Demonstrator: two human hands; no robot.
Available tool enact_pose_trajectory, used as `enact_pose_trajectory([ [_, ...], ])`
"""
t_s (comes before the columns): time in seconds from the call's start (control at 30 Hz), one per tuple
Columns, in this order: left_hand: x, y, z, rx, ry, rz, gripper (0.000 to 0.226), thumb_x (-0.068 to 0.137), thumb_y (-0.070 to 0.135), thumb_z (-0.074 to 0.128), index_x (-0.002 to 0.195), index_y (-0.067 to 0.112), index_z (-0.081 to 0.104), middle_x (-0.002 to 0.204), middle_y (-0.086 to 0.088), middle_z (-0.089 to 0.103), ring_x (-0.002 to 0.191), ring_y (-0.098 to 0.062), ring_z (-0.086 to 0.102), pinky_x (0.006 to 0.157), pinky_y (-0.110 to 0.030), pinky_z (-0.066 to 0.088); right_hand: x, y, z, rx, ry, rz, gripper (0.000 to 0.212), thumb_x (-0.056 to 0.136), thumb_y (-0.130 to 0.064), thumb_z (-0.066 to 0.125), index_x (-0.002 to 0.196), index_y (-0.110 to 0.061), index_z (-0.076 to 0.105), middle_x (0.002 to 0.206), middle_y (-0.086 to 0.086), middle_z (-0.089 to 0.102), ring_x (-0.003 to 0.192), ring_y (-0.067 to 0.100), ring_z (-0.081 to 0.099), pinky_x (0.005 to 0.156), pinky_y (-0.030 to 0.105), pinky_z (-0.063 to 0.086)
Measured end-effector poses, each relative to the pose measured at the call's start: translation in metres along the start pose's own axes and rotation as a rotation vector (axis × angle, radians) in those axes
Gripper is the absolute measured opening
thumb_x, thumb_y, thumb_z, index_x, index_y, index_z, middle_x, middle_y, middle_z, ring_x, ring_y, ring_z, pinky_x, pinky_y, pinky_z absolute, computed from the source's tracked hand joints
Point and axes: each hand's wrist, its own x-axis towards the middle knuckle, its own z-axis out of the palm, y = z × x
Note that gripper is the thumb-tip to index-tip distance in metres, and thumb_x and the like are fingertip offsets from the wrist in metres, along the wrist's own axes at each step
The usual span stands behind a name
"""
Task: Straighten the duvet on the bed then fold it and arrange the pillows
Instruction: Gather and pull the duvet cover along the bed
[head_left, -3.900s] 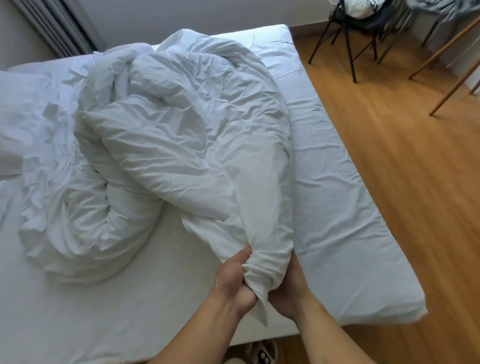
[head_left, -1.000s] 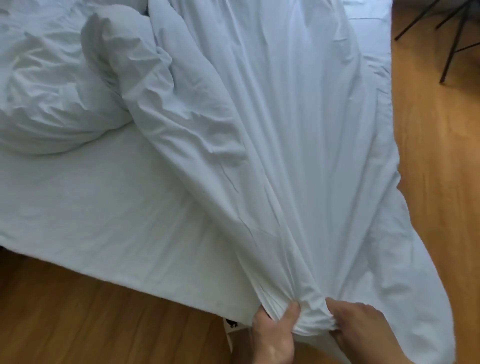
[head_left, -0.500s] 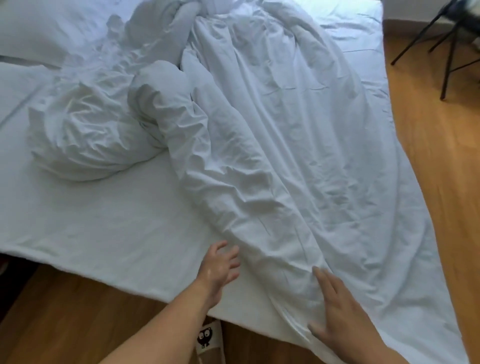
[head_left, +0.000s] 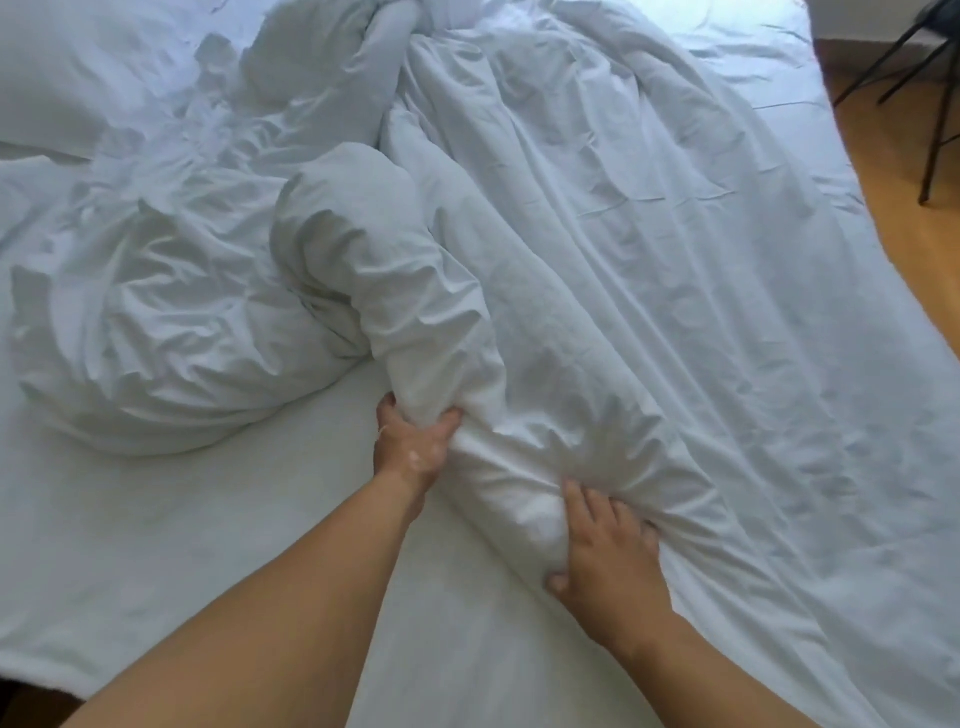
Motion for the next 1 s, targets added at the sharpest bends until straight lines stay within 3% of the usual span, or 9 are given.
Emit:
enact_pose_trajectory([
  [0.1, -0.003, 0.01, 0.0, 0.148, -0.076, 0.095, 0.063, 0.081, 0.027, 0.074, 0.139, 0.026, 0.048, 0.12, -0.003, 0.064, 0.109, -0.03, 0.061, 0.091, -0.036, 0.051, -0.004, 0.016, 0.004, 0.066, 0.082, -0.041, 0.029, 0.079, -0.021, 0.066, 0.106, -0.03, 0.065, 0.092, -0.007, 0.07, 0.086, 0.023, 0.068, 0.065, 0.034, 0.046],
  [0.17, -0.021, 0.016, -0.005, 0.275, -0.064, 0.134, 0.055, 0.086, 0.023, 0.067, 0.138, 0.022, 0.05, 0.119, -0.009, 0.064, 0.106, -0.033, 0.059, 0.085, -0.03, 0.045, -0.018, 0.021, -0.014, 0.075, 0.059, -0.071, 0.008, 0.079, -0.021, 0.061, 0.077, -0.028, 0.06, 0.072, -0.006, 0.066, 0.069, 0.022, 0.064, 0.058, 0.03, 0.036],
  [0.3, -0.063, 0.021, -0.039, 0.374, -0.055, 0.152, 0.051, 0.088, 0.022, 0.064, 0.137, 0.019, 0.052, 0.106, -0.009, 0.064, 0.09, -0.027, 0.053, 0.079, -0.028, 0.041, -0.053, 0.011, -0.059, 0.051, -0.161, -0.1, 0.019, 0.083, -0.033, 0.05, 0.067, -0.029, 0.04, 0.064, -0.01, 0.05, 0.066, 0.013, 0.046, 0.066, 0.029, 0.042],
  [0.47, -0.111, 0.016, -0.078, 0.422, -0.093, 0.254, 0.034, 0.087, 0.018, 0.062, 0.121, 0.021, 0.062, 0.088, 0.006, 0.061, 0.08, -0.019, 0.055, 0.07, -0.023, 0.041, -0.097, -0.005, -0.094, 0.118, -0.347, -0.142, 0.012, 0.082, -0.042, 0.056, 0.071, -0.038, 0.053, 0.065, -0.01, 0.053, 0.079, 0.007, 0.059, 0.064, 0.012, 0.035],
  [0.6, -0.162, -0.002, -0.098, 0.477, -0.176, 0.308, 0.018, 0.078, 0.022, 0.057, 0.096, 0.026, 0.059, 0.077, 0.004, 0.063, 0.073, -0.023, 0.059, 0.059, -0.021, 0.041, -0.137, 0.001, -0.114, 0.216, -0.389, -0.13, 0.017, 0.085, -0.044, 0.057, 0.069, -0.038, 0.058, 0.085, -0.013, 0.057, 0.094, -0.006, 0.058, 0.079, -0.001, 0.032],
  [0.7, -0.203, -0.013, -0.108, 0.551, -0.271, 0.353, 0.027, 0.077, 0.023, 0.052, 0.102, 0.025, 0.061, 0.079, 0.003, 0.061, 0.071, -0.019, 0.054, 0.065, -0.024, 0.041, -0.161, 0.008, -0.129, 0.165, -0.376, -0.127, 0.056, 0.077, -0.081, 0.05, 0.097, -0.031, 0.067, 0.097, -0.02, 0.06, 0.091, -0.014, 0.05, 0.079, -0.007, 0.021],
  [0.8, -0.223, -0.01, -0.109, 0.67, -0.336, 0.418, 0.039, 0.079, 0.032, 0.038, 0.108, 0.021, 0.062, 0.095, 0.003, 0.063, 0.081, -0.02, 0.057, 0.068, -0.021, 0.034, -0.182, 0.015, -0.127, 0.158, -0.354, -0.14, 0.022, 0.087, -0.052, 0.052, 0.084, -0.033, 0.064, 0.096, -0.009, 0.068, 0.097, -0.014, 0.053, 0.078, -0.005, 0.028],
  [0.9, -0.217, 0.012, -0.104, 0.569, -0.316, 0.382, 0.04, 0.084, 0.031, 0.05, 0.122, 0.024, 0.059, 0.103, 0.001, 0.068, 0.09, -0.023, 0.062, 0.074, -0.023, 0.042, -0.177, 0.015, -0.119, 0.119, -0.331, -0.146, 0.006, 0.078, -0.053, 0.053, 0.079, -0.057, 0.058, 0.094, -0.022, 0.07, 0.102, -0.006, 0.062, 0.089, 0.011, 0.042],
  [1.0, -0.207, 0.045, -0.096, 0.459, -0.336, 0.385, 0.042, 0.085, 0.027, 0.061, 0.127, 0.026, 0.056, 0.107, 0.005, 0.069, 0.097, -0.021, 0.064, 0.083, -0.029, 0.051, -0.165, -0.028, -0.131, 0.389, -0.272, -0.109, 0.076, 0.063, -0.062, 0.07, 0.127, -0.066, 0.029, 0.123, -0.039, 0.046, 0.119, -0.014, 0.047, 0.096, 0.007, 0.037],
])
